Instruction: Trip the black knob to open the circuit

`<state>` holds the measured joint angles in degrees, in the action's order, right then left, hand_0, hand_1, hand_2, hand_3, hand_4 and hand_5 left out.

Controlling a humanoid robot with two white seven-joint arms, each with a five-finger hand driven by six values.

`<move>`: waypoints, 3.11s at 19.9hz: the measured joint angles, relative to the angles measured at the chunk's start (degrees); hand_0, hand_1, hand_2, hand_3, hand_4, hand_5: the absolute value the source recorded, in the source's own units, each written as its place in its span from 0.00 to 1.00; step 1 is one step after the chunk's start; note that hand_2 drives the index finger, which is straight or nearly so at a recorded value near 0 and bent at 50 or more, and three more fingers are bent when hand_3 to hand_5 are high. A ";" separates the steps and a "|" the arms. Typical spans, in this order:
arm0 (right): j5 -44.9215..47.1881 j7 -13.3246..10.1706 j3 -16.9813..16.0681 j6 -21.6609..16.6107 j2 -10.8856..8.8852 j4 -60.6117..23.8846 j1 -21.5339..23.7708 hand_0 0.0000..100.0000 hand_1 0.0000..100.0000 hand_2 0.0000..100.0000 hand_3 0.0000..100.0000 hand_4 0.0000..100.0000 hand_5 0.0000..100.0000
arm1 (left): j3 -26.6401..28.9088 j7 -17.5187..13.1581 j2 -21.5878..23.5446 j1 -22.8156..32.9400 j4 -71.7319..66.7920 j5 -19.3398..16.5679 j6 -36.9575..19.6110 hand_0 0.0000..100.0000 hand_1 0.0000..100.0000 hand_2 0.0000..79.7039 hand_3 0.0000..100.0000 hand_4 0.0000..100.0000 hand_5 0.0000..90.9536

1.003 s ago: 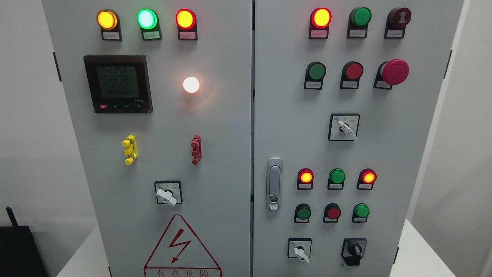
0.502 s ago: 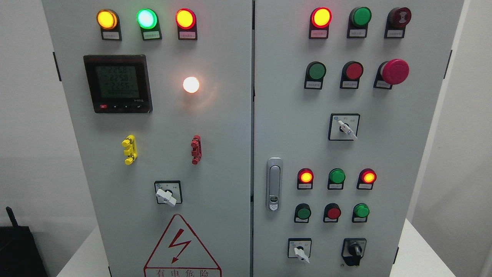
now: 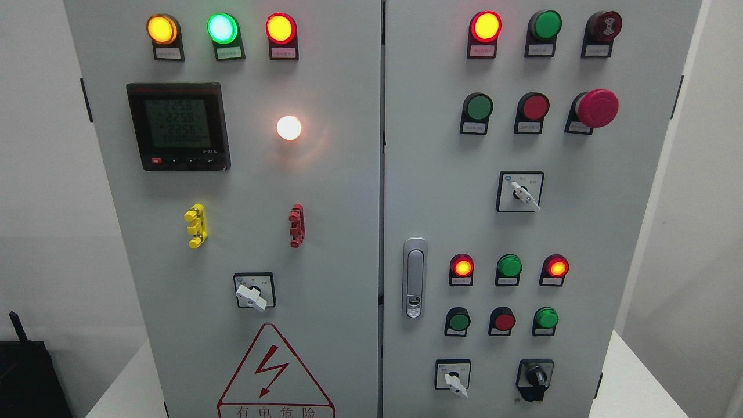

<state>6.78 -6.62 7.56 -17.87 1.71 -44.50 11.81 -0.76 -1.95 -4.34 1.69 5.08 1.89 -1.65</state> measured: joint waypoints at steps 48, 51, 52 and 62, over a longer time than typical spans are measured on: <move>-0.29 -0.65 -5.75 -0.87 -0.99 -52.83 1.62 1.00 1.00 0.00 1.00 1.00 0.90 | 0.00 0.00 0.00 0.00 0.00 0.00 0.00 0.12 0.39 0.00 0.00 0.00 0.00; -0.29 -0.65 -5.89 0.65 -0.99 -53.66 0.25 1.00 1.00 0.00 1.00 1.00 0.90 | 0.00 0.00 0.00 0.00 0.00 0.00 0.00 0.12 0.39 0.00 0.00 0.00 0.00; -0.29 -0.65 -5.89 1.11 -1.01 -53.81 -0.30 1.00 1.00 0.00 1.00 1.00 0.90 | 0.00 0.00 0.00 0.00 0.00 0.00 0.00 0.12 0.39 0.00 0.00 0.00 0.00; -0.29 -0.64 -6.16 5.02 -1.12 -54.11 -6.00 1.00 1.00 0.00 1.00 1.00 0.90 | 0.00 0.00 0.00 0.00 0.00 0.00 0.00 0.12 0.39 0.00 0.00 0.00 0.00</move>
<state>6.49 -7.26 1.41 -12.85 0.59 -98.61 5.80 -0.76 -1.95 -4.34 1.69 5.08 1.89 -1.65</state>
